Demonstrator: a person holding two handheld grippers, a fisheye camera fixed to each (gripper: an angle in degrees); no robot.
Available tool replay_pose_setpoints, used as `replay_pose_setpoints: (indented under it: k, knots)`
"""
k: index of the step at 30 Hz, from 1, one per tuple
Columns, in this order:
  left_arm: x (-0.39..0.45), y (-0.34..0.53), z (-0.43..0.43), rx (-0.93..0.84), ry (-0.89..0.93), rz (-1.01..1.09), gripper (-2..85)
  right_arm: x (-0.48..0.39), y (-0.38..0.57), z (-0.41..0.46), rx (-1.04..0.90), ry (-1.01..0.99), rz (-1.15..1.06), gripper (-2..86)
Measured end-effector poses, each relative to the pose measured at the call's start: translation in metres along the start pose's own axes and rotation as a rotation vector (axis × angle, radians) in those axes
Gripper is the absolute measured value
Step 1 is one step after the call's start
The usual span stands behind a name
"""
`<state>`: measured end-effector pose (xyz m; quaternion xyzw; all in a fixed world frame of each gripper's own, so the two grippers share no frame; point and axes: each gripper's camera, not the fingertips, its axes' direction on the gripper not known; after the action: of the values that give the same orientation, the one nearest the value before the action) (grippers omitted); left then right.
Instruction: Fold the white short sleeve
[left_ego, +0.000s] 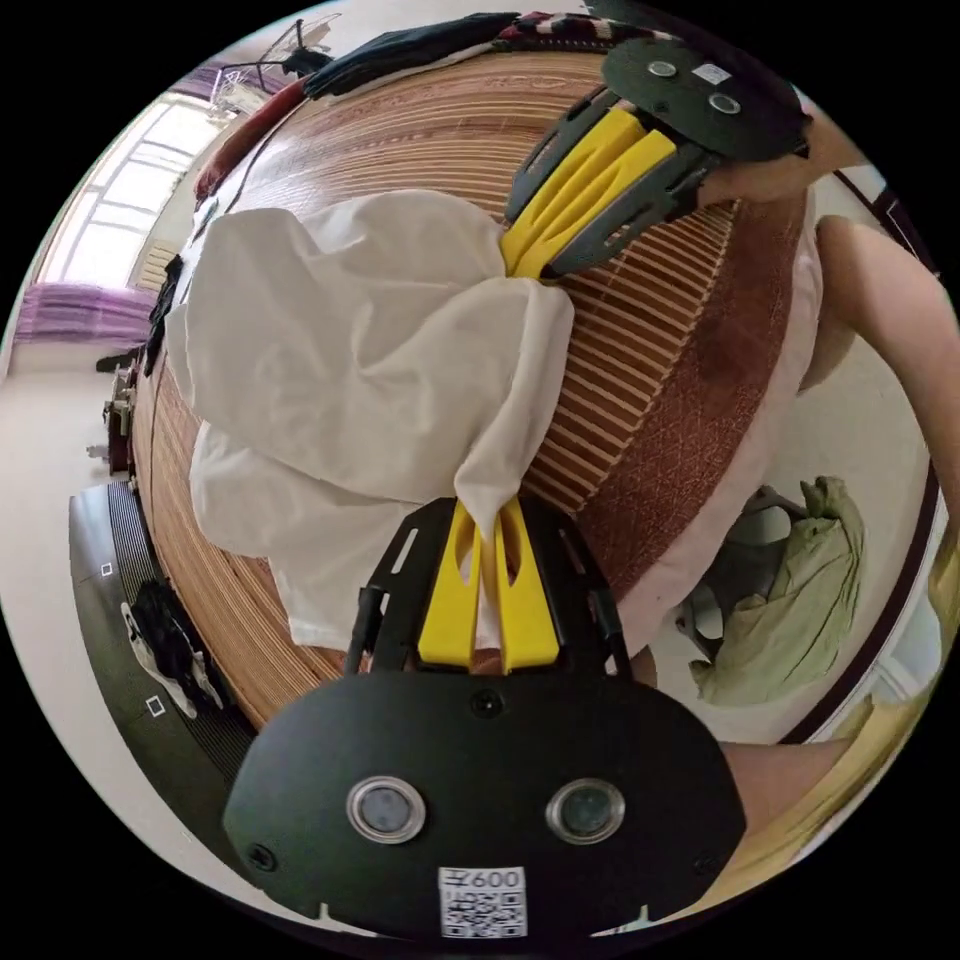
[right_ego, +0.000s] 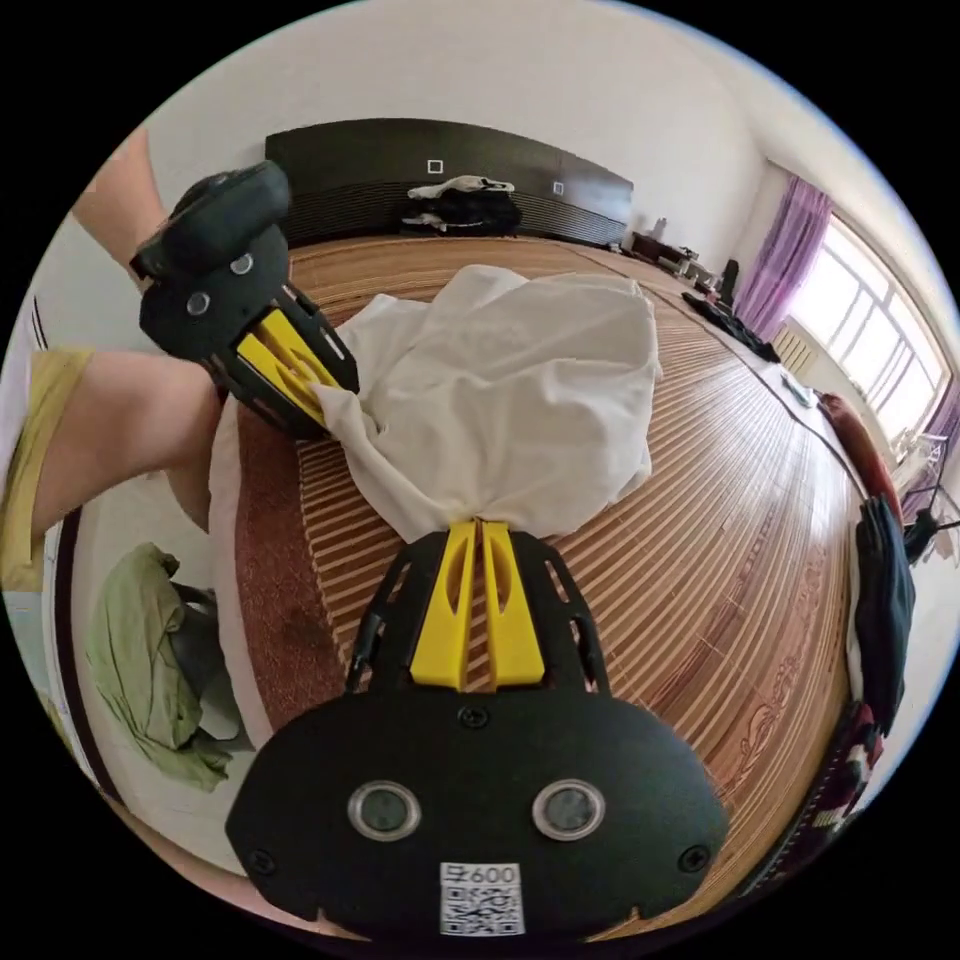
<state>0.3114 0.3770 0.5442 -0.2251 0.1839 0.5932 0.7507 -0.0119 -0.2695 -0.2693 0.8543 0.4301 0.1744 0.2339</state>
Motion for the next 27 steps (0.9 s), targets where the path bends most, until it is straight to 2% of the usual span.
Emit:
replay_pose_setpoints:
  k: [4,6,7,8,10,13,14,17,20,22,25,27]
  knots:
    - [-0.002,0.048,0.010,0.236,-0.026,0.029,1.2,-0.071,0.002,0.023,0.051,0.274,-0.194,-0.9]
    - [0.005,0.067,0.020,0.385,-0.125,0.006,1.4,-0.120,0.017,0.055,0.112,0.564,-0.417,-0.9]
    - [0.020,0.064,0.028,0.408,-0.259,0.006,1.5,-0.144,0.031,0.078,0.176,0.747,-0.500,-0.8]
    - [0.031,0.058,0.033,0.401,-0.346,0.017,1.6,-0.148,0.031,0.080,0.198,0.749,-0.479,-0.8]
    - [0.071,0.034,0.055,0.334,-0.678,0.034,2.0,-0.151,0.026,0.082,0.191,0.748,-0.457,-0.8]
    - [0.089,0.041,0.067,0.372,-0.885,0.013,2.6,-0.163,0.023,0.095,0.154,0.818,-0.454,-0.9]
    - [0.091,0.043,0.067,0.370,-0.902,0.019,2.6,-0.166,0.017,0.099,0.098,0.862,-0.389,-0.9]
    - [0.088,0.051,0.042,0.288,-0.762,-0.041,2.6,-0.177,0.003,0.104,-0.098,0.967,-0.215,-0.9]
    - [0.089,0.080,0.002,0.293,-0.653,-0.079,2.7,-0.197,0.011,0.077,-0.089,0.989,-0.120,-0.8]
    - [0.083,0.108,-0.025,0.349,-0.581,-0.171,2.8,-0.199,0.021,0.052,-0.056,0.951,-0.020,-0.8]
    - [0.055,0.176,-0.070,0.539,-0.462,-0.322,3.1,-0.184,0.037,0.012,-0.008,0.915,0.148,-0.8]
    - [0.032,0.210,-0.087,0.605,-0.453,-0.378,3.6,-0.167,0.046,-0.011,0.029,0.890,0.263,-0.8]
